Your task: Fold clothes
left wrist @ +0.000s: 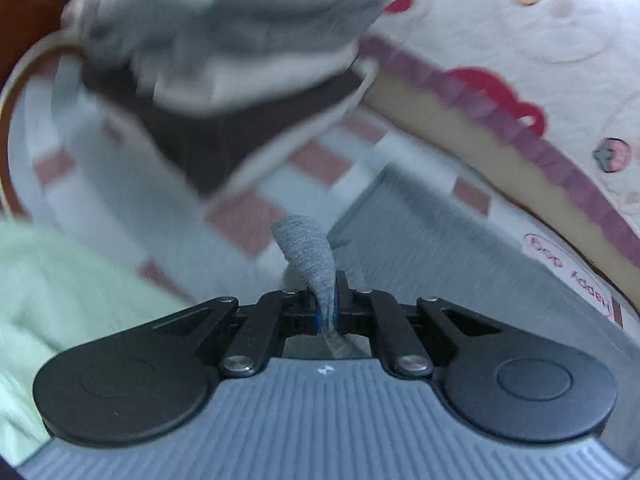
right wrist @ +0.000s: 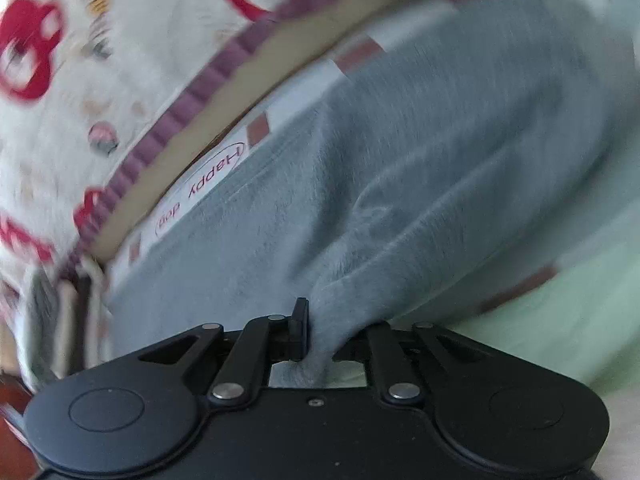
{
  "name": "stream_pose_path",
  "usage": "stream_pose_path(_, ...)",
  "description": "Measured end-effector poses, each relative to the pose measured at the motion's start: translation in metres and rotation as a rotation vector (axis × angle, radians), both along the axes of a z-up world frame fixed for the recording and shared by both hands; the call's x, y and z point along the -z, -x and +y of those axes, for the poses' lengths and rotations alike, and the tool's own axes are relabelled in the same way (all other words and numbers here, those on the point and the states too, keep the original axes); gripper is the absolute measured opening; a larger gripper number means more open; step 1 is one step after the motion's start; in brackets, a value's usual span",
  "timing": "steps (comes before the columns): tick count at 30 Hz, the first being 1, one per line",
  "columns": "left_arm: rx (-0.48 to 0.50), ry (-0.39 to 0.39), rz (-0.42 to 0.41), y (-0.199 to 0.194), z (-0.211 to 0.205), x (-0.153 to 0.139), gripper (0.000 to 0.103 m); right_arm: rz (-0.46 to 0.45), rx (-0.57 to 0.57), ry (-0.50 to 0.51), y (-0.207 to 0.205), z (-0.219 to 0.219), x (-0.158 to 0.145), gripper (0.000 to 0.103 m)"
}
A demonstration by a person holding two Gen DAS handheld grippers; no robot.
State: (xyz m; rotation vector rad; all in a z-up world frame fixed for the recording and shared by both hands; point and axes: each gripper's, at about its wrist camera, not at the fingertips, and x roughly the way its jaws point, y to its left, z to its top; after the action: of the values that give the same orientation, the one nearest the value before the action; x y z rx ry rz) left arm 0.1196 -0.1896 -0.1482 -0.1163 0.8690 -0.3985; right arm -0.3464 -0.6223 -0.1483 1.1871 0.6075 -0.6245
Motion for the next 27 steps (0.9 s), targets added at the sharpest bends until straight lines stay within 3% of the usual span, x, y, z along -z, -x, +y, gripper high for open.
stream_pose_path(4, -0.01, -0.023, 0.015, -0.007, -0.002, 0.007, 0.006, -0.056, 0.069, -0.029, 0.005, -0.017, -0.009, 0.044)
stream_pose_path(8, -0.031, -0.03, 0.068, -0.015, -0.004, 0.019, 0.006, -0.021, 0.042, 0.071, 0.007, -0.022, -0.029, 0.044)
stream_pose_path(10, -0.032, -0.055, 0.074, -0.014, -0.008, 0.028, 0.007, 0.012, 0.002, 0.168, 0.007, -0.021, -0.038, 0.044)
stream_pose_path(15, -0.041, -0.073, 0.092, -0.012, -0.006, 0.039, 0.007, 0.229, -0.216, 0.417, -0.013, 0.001, -0.05, 0.044)
stream_pose_path(19, -0.039, -0.071, 0.089, -0.011, -0.004, 0.038, 0.007, 0.263, -0.419, 0.422, -0.027, 0.029, -0.049, 0.044)
stream_pose_path(22, -0.039, -0.079, 0.087, -0.01, -0.006, 0.041, 0.007, 0.36, -0.551, 0.462, -0.042, 0.051, -0.038, 0.044)
stream_pose_path(24, -0.039, -0.084, 0.09, -0.009, -0.007, 0.043, 0.007, 0.424, -0.582, 0.5, -0.056, 0.056, -0.028, 0.044)
stream_pose_path(27, -0.031, -0.092, 0.084, -0.007, -0.007, 0.043, 0.007, 0.392, -0.54, 0.525, -0.075, 0.05, -0.024, 0.045)
